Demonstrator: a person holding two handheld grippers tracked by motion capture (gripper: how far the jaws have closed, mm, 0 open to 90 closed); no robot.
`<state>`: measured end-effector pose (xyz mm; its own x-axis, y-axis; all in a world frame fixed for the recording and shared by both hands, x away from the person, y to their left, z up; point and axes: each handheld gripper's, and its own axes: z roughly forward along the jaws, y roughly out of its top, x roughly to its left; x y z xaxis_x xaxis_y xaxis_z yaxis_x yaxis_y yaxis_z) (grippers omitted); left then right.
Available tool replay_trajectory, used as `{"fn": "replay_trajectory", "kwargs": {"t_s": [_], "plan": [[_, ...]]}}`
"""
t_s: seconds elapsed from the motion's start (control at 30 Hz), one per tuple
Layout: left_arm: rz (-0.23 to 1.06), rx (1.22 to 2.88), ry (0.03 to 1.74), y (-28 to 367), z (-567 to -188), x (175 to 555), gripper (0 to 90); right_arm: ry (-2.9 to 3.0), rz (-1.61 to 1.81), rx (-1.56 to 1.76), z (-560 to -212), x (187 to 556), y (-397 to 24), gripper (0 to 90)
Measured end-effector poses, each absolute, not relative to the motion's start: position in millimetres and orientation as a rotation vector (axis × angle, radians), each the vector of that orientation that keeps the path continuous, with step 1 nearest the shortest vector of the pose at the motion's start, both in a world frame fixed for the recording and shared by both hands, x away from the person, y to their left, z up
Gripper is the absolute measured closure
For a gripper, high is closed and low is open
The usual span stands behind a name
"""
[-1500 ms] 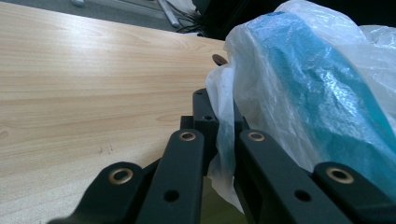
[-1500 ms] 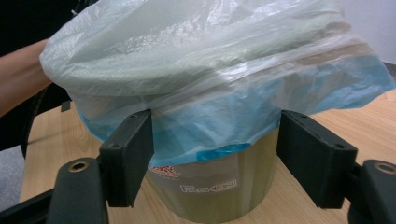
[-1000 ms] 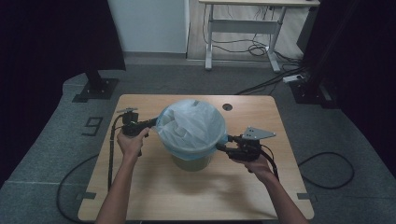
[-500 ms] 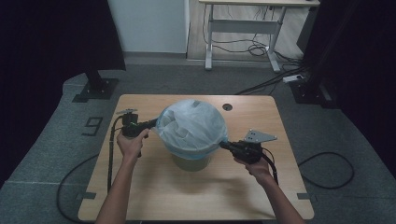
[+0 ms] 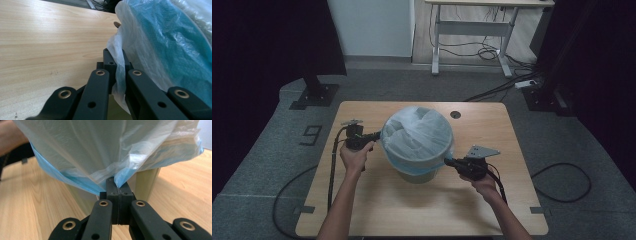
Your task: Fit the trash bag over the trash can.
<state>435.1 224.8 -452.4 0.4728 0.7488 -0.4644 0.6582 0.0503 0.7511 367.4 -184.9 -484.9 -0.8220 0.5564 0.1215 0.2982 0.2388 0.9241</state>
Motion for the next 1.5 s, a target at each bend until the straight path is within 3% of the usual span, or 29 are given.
{"fn": "replay_trajectory", "kwargs": {"t_s": [1.13, 1.5], "plan": [[0.013, 1.702, 1.294, 211.4, -493.7, 449.7, 89.4, 2.51, 1.224, 0.958, -536.0, 378.4, -172.6, 88.5], [-0.001, 1.711, 1.303, 214.0, -498.1, 448.2, 88.4, 2.493, 1.237, 0.981, -542.6, 386.1, -161.1, 88.3]]}}
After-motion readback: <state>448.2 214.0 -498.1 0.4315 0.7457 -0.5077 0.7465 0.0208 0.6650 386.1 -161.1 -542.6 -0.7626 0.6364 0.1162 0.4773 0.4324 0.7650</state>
